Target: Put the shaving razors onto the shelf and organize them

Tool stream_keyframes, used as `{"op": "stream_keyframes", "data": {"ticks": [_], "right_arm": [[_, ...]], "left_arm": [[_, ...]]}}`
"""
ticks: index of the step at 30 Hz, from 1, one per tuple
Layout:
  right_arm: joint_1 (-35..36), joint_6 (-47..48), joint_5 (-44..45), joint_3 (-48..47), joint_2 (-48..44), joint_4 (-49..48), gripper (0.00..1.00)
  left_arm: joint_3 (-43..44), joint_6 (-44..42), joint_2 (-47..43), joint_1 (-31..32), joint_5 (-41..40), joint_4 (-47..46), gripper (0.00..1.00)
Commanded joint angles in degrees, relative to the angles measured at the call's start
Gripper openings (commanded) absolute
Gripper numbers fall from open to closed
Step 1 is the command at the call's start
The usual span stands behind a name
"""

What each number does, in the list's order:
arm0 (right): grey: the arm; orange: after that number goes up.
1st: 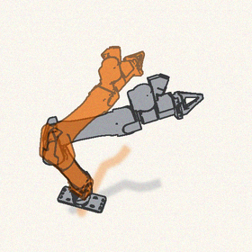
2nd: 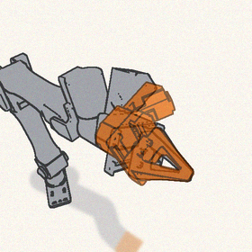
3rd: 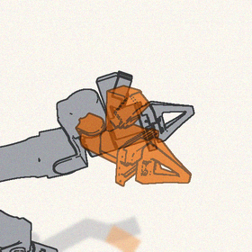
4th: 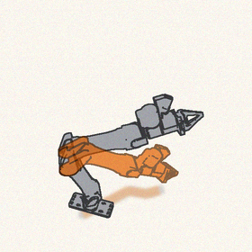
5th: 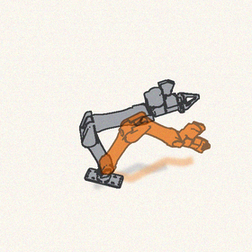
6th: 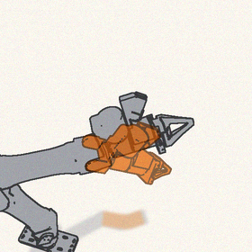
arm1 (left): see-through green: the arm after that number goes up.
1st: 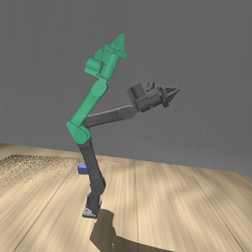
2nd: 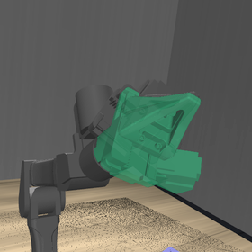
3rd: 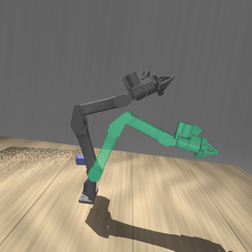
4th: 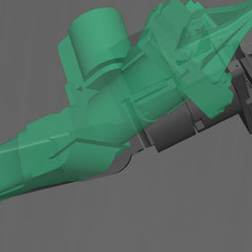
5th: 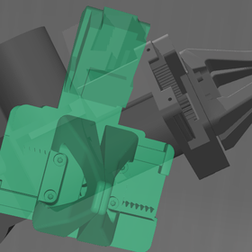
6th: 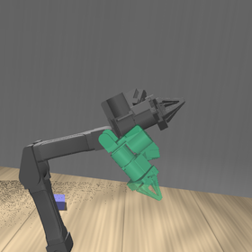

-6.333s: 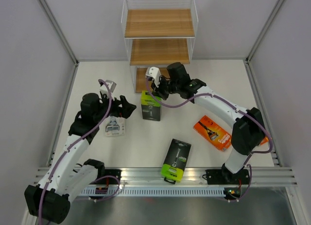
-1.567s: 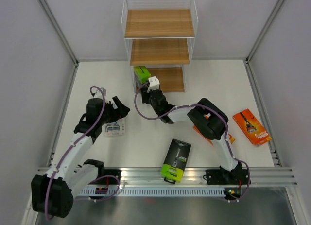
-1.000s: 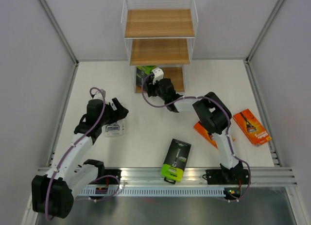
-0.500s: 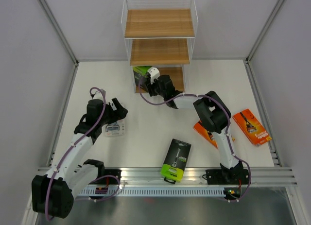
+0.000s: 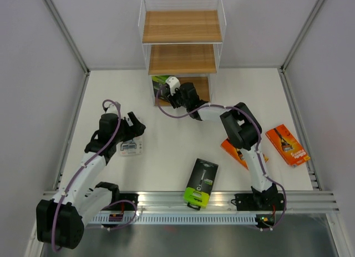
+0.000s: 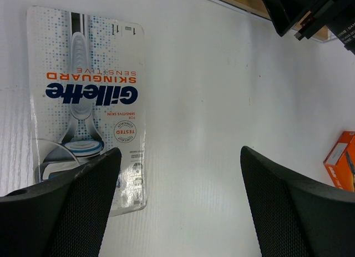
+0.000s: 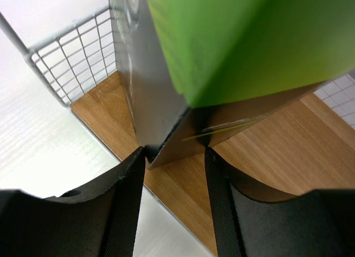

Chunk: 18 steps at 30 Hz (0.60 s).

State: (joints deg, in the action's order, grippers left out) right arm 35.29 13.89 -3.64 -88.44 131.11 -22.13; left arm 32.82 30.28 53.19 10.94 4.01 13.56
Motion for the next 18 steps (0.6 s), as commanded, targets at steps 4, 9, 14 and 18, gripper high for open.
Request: {"op": "stream_keyframes", "data": {"ticks": [4, 9, 14, 18], "right_arm": [[-1.62, 5.71, -4.27, -5.94, 3.36, 2.88, 0.51], [-2.42, 5.71, -3.83, -7.62, 4.77, 2.88, 0.47], [-2.33, 5.18, -3.22, -11.66, 6.96, 4.89, 0.41], [-2.42, 4.48, -4.18, -13.07, 7.58, 4.73, 0.46]], "left_arm": [[1.28, -1.89, 0.86, -0.22, -1.55, -0.82, 0.93], [1.28, -2.33, 1.13, -0.22, -1.99, -0.82, 0.93], [1.11, -2.68, 1.13, -0.22, -1.99, -0.82, 0.93], [0.93, -2.95, 1.22, -0.22, -2.34, -0.91, 0.93]]}}
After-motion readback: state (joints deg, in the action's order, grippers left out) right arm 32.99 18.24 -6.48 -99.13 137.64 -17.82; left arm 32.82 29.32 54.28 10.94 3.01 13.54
